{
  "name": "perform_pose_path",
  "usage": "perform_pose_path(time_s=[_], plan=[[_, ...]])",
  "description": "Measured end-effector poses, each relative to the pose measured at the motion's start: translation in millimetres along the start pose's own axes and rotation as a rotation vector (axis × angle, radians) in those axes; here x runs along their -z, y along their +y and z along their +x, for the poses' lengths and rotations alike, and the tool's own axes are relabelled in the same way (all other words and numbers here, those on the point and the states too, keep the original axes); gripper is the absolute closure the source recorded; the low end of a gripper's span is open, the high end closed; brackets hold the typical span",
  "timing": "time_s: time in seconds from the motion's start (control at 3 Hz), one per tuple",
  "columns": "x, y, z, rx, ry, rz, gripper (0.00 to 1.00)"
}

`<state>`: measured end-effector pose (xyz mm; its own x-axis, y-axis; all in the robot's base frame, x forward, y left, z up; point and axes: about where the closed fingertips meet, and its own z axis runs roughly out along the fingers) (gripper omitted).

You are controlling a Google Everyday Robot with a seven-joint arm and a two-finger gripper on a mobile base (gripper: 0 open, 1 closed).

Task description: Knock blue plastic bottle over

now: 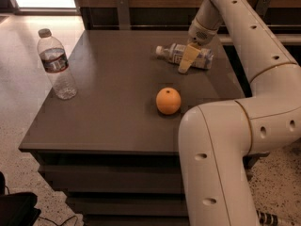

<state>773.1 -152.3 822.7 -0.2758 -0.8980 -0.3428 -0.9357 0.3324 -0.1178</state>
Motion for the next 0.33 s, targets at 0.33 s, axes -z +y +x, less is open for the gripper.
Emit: perform_pose_path(time_s=[0.33], plan=[[0.0,0.0,0.0,0.0,0.0,0.0,0.0]])
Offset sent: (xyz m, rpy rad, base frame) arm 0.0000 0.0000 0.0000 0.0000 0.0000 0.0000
